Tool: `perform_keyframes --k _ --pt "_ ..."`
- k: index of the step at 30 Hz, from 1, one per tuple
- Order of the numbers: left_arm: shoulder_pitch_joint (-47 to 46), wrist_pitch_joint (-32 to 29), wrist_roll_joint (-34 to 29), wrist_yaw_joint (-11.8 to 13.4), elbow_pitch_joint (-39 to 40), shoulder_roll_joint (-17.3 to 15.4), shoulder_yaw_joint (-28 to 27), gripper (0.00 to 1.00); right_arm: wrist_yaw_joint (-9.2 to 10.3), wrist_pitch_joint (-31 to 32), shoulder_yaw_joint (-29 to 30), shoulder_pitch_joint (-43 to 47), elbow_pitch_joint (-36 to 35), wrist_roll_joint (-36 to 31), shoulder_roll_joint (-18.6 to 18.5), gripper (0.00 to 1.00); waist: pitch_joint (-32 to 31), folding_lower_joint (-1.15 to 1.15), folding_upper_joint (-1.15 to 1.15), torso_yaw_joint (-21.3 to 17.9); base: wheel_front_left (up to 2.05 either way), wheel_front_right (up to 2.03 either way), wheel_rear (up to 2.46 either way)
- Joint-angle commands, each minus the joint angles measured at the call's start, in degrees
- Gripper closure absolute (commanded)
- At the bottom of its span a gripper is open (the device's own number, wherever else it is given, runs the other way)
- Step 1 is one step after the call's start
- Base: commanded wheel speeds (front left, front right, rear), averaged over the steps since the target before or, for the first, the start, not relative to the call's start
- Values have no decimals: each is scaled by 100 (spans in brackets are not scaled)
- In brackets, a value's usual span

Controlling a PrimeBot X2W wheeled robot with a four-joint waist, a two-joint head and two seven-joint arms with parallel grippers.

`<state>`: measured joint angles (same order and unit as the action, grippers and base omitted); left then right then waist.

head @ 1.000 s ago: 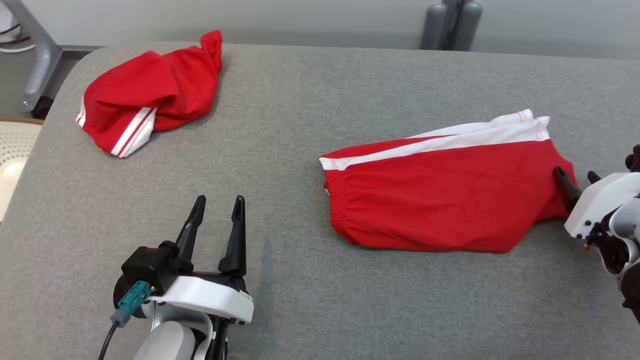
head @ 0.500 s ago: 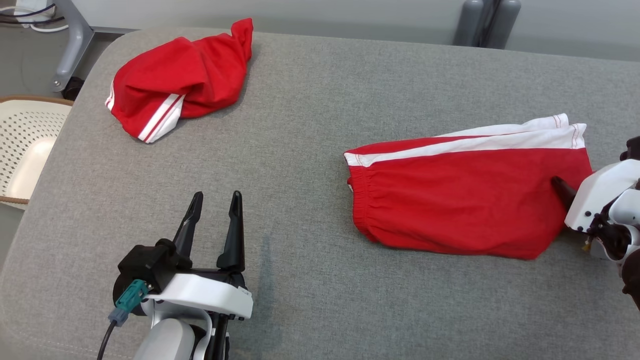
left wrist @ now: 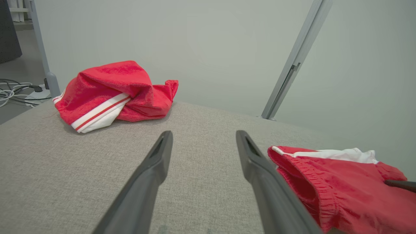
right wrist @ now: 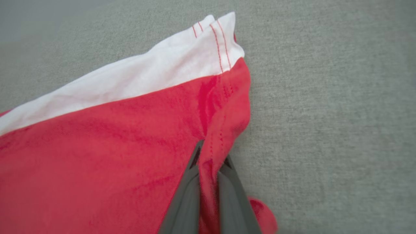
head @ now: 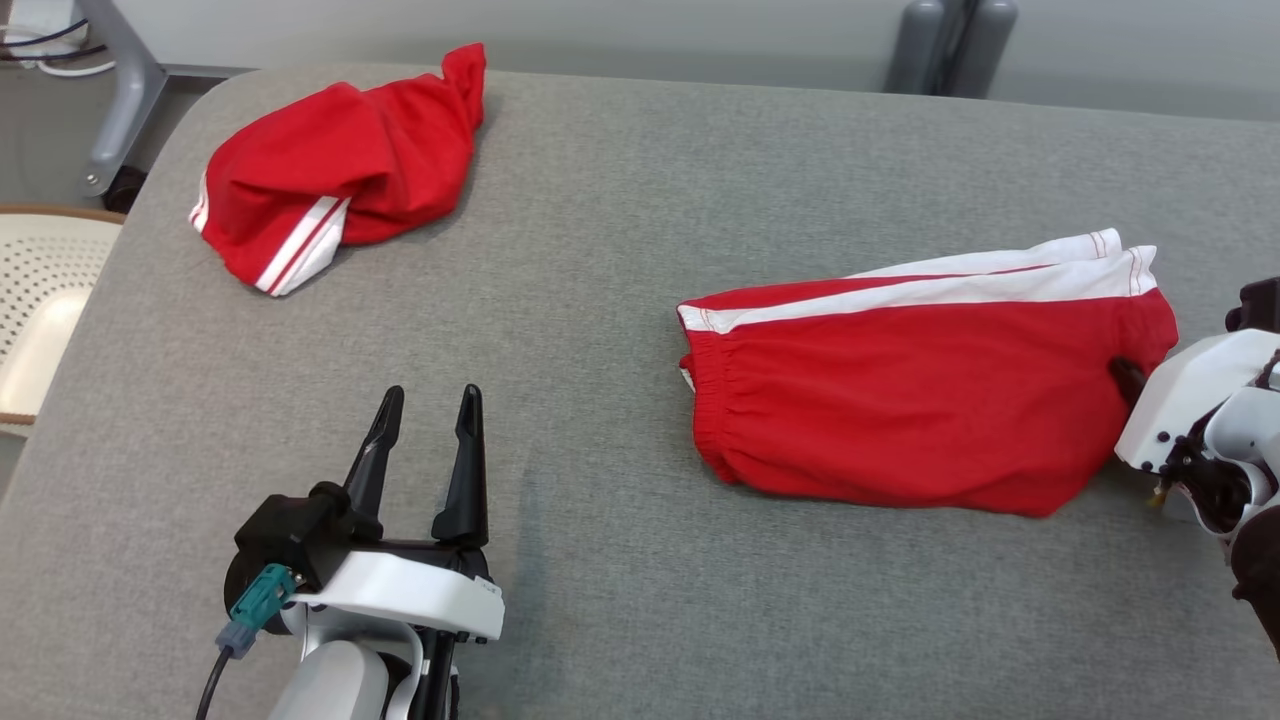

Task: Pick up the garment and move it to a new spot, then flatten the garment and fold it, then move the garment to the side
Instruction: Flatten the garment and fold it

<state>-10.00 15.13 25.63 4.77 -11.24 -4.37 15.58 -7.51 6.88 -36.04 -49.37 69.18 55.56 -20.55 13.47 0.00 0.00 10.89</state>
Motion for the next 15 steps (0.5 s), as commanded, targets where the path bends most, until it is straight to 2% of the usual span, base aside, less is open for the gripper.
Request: perform_keyframes --k 1,9,15 --pt "25 2 -50 -62 9 2 -43 0 3 -90 25 184 -119 105 -101 100 -38 0 0 -110 0 0 0" --pt "30 1 -188 -172 -37 -72 -62 0 2 -362 108 732 -773 453 -413 100 -200 0 0 -531 0 0 0" --pt "23 2 -281 -191 -54 -143 -13 0 2 -517 142 1018 -961 571 -580 100 -256 0 0 -752 0 0 0"
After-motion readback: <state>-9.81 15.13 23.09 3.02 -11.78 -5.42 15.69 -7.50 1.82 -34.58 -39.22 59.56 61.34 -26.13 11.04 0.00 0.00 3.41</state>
